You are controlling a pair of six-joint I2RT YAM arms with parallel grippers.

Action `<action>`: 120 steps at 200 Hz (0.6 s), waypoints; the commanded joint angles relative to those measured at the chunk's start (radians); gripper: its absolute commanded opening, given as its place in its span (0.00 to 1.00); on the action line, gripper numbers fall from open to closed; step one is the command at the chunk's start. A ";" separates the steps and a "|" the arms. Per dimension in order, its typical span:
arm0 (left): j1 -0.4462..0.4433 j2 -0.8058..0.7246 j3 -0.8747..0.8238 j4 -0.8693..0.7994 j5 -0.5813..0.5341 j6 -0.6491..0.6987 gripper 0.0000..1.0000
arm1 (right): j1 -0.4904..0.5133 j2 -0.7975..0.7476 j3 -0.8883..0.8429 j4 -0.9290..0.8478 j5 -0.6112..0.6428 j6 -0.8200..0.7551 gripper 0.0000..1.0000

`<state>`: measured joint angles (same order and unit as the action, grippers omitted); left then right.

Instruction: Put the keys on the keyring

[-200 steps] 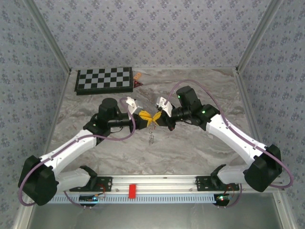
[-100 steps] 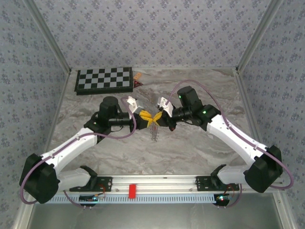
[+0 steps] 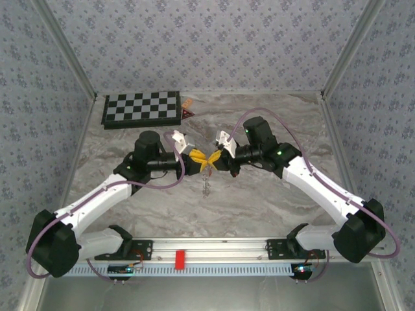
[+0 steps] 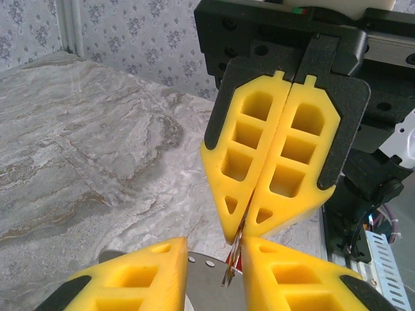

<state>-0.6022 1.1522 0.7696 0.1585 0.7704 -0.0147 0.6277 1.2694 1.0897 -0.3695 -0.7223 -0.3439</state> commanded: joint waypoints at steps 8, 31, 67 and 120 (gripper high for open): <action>-0.005 0.005 0.017 0.011 0.032 0.007 0.26 | 0.002 -0.027 -0.007 0.051 -0.042 0.020 0.00; -0.006 0.021 0.023 0.010 0.051 0.004 0.23 | 0.005 -0.028 -0.011 0.056 -0.041 0.021 0.00; -0.006 0.035 0.039 -0.015 0.082 0.014 0.26 | 0.006 -0.031 -0.013 0.066 -0.049 0.026 0.00; -0.005 0.024 0.027 -0.001 0.073 0.009 0.24 | -0.005 -0.046 -0.032 0.100 -0.065 0.046 0.00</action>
<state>-0.6022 1.1786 0.7712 0.1532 0.8043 -0.0151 0.6258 1.2591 1.0569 -0.3485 -0.7242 -0.3248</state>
